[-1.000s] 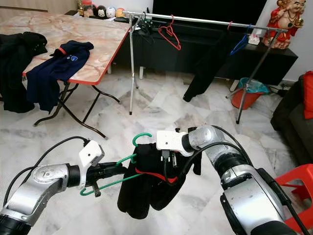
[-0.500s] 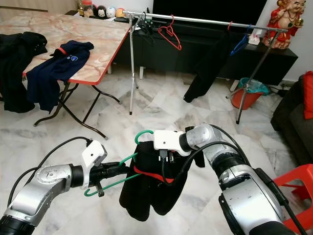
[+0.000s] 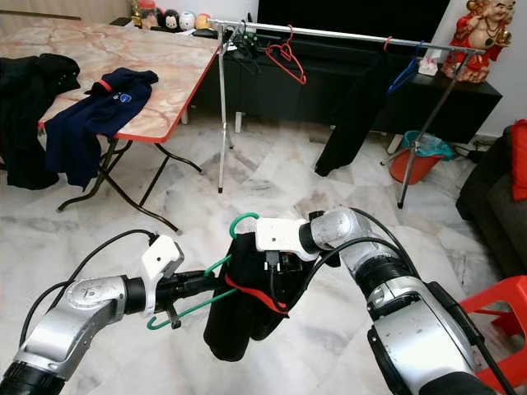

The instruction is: Hang hanger

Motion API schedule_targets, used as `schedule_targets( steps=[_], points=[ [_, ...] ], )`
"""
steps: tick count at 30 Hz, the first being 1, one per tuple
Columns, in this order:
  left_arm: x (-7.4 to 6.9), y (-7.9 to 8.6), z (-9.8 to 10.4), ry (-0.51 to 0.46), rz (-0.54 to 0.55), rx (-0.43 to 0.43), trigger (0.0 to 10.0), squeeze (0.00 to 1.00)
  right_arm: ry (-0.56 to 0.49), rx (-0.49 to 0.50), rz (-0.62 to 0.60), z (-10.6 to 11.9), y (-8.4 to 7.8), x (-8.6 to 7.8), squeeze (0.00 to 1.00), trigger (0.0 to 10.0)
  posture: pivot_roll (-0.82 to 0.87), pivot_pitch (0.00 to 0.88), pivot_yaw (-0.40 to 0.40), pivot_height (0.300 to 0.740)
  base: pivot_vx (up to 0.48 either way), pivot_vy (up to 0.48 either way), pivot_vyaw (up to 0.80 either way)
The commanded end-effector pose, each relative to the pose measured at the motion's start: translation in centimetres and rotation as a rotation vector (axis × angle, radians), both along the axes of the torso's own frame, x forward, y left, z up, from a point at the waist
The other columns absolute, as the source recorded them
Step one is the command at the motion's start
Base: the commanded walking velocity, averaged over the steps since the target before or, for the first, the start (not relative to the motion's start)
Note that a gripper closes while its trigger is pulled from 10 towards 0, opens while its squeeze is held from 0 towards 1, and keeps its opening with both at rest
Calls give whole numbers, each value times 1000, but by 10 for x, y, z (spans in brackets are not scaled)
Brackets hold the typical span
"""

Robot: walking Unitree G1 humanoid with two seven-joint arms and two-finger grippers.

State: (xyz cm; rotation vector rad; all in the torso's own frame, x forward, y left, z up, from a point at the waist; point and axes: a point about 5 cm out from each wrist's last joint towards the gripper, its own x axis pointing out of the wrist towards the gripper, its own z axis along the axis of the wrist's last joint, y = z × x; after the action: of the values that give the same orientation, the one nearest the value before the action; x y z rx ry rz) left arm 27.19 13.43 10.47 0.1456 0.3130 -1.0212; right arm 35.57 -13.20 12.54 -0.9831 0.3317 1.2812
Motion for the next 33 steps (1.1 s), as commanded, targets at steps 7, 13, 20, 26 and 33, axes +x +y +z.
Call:
schedule_targets(
  steps=[7, 13, 20, 26, 33],
  points=[
    [6, -2, 6, -50, 32, -15, 0, 0, -72, -8, -75, 3, -13, 4, 184, 10000, 171, 0, -96, 740, 0, 0, 0],
    [9, -2, 4, -67, 67, -11, 0, 0, -150, 63, -212, 11, -22, 12, 0, 10000, 163, 0, -90, 740, 0, 0, 0],
    [14, -1, 5, -96, 114, -17, 0, 0, -192, 173, -307, 20, -27, 17, 0, 10000, 158, 0, -91, 740, 0, 0, 0],
    [19, 0, 5, -119, 162, -16, 0, 0, -261, 223, -402, 29, -38, 20, 0, 10000, 147, 0, -88, 740, 0, 0, 0],
    [32, 6, 7, -164, 258, -13, 0, 0, -227, 285, -410, 27, -44, 9, 0, 10000, 133, 0, -82, 740, 0, 0, 0]
  ],
)
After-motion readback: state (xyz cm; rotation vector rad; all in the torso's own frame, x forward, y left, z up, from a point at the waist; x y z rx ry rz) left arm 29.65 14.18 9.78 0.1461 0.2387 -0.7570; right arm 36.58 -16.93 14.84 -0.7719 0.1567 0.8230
